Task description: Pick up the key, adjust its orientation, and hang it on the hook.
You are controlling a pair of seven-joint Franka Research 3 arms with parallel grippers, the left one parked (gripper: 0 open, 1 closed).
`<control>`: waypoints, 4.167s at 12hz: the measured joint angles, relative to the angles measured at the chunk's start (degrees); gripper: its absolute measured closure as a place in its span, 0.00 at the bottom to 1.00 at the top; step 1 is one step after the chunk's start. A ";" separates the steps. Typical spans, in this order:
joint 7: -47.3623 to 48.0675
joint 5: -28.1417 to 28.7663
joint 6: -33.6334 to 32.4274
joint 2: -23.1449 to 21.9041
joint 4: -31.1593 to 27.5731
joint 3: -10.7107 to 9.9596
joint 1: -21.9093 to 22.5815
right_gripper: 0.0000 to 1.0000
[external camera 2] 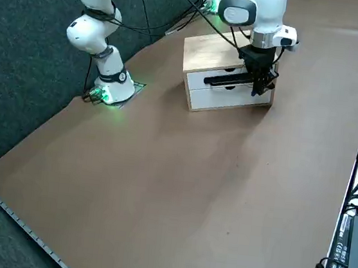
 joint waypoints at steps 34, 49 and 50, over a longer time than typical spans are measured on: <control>-0.82 0.36 -0.03 1.36 0.00 0.01 -0.14 0.93; -2.79 2.42 -4.43 1.32 3.20 -0.72 -5.10 0.00; -2.79 2.42 -4.82 1.20 3.43 -0.75 -6.25 0.00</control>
